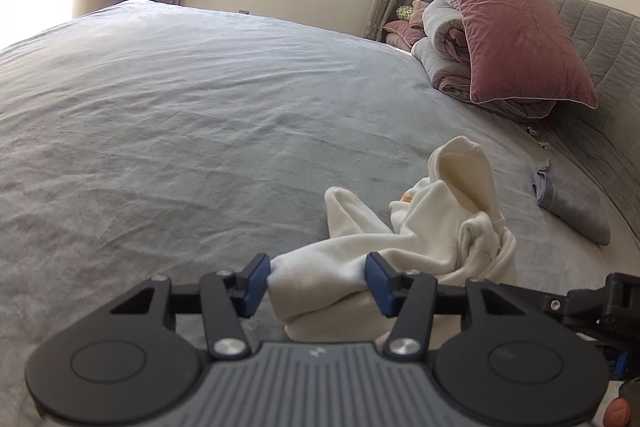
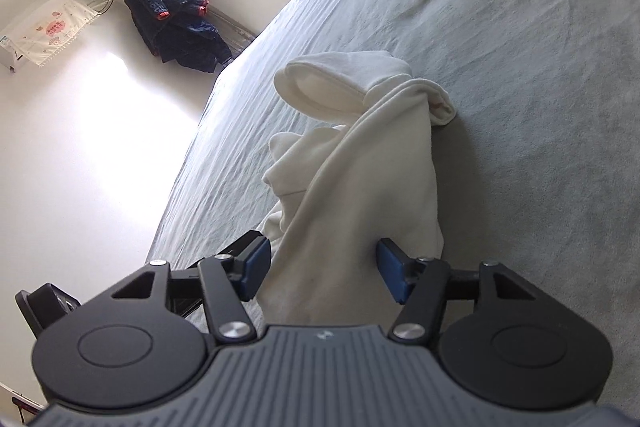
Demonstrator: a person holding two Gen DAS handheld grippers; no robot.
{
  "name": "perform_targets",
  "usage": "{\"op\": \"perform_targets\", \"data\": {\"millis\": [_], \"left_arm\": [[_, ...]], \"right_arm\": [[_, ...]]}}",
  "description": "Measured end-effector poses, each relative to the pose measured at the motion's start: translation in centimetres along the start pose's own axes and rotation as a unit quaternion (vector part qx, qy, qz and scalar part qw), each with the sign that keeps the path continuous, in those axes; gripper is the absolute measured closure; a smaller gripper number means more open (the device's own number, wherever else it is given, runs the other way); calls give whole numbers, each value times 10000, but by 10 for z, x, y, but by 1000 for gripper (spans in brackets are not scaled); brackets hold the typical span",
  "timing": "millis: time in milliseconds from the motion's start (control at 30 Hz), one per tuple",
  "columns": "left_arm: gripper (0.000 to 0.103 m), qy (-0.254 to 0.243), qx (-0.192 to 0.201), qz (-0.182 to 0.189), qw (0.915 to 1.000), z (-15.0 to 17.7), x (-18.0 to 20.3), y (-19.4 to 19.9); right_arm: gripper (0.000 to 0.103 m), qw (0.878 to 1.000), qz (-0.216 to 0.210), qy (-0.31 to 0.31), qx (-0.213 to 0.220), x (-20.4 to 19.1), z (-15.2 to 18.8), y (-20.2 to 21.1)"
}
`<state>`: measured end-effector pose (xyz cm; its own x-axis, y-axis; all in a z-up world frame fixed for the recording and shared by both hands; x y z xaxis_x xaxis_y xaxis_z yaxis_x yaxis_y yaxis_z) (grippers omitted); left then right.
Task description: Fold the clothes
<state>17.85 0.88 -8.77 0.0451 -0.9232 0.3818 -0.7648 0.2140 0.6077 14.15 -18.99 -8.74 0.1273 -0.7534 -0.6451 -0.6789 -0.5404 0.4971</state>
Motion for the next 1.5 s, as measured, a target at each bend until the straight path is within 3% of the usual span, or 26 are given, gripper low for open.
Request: {"op": "perform_targets", "data": {"millis": [167, 200, 233, 333, 567, 667, 733, 800, 833, 900, 933, 1033, 1100, 1133, 1200, 1333, 1500], "left_arm": [[71, -107, -30, -70, 9999, 7, 2, -3], [74, -126, 4, -97, 9999, 6, 2, -2], [78, -145, 37, -124, 9998, 6, 2, -1], [83, -63, 109, -87, 9999, 3, 1, 3], [85, 14, 72, 290, 9996, -3, 8, 15], [79, -68, -61, 486, 9988, -1, 13, 16], [55, -123, -150, 617, 9979, 0, 17, 17], [40, -178, -239, 748, 9968, 1, 21, 18], [40, -141, -309, 717, 9968, 3, 20, 13], [44, -81, -390, 614, 9973, 8, 18, 5], [61, -51, -417, 673, 9968, 9, 20, 4], [79, 46, -488, 965, 9941, 12, 28, 7], [82, 0, -505, 1184, 9917, 16, 36, 12], [83, -117, -489, 1314, 9900, 19, 42, 18], [83, -372, -482, 1604, 9852, 27, 57, 28], [84, -926, -680, 2236, 9679, 54, 88, 48], [84, -1619, -1005, 2537, 9483, 89, 111, 60]], "right_arm": [[38, 9999, 5, 96, 46, -1, 1, -14], [44, 9999, 26, 116, 62, -1, 2, -14], [57, 9998, 84, 162, 76, -1, 2, -13], [74, 9996, 159, 205, 117, 1, 1, -9], [80, 9976, 336, 487, 371, 0, 2, 15], [86, 9967, 379, 530, 483, 3, -1, 27], [90, 9968, 443, 470, 470, 7, -3, 35], [94, 9971, 505, 402, 401, 13, -4, 39], [94, 9970, 524, 405, 411, 15, -4, 42], [94, 9969, 516, 436, 411, 19, -4, 47], [94, 9968, 496, 458, 421, 19, -5, 50], [87, 9960, 444, 598, 488, 15, -8, 57], [81, 9954, 445, 667, 524, 13, -10, 58], [61, 9951, 450, 683, 556, 12, -12, 59], [41, 9940, 484, 684, 706, 14, -15, 61], [41, 9924, 526, 763, 812, 14, -22, 62], [41, 9921, 719, 661, 785, 24, -23, 58]]}}
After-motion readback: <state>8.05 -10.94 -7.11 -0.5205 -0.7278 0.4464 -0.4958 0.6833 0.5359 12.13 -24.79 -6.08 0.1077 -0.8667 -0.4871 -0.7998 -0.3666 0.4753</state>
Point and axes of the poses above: each gripper's, at about its wrist camera, not at the fingertips, and y roughly against the way its jaws point, x to its right, z to its underside, the point moved 8 cm from there along -y, roughly the way its jaws point, and after that the axes turned 12 degrees about y, right-handed, at the moved point
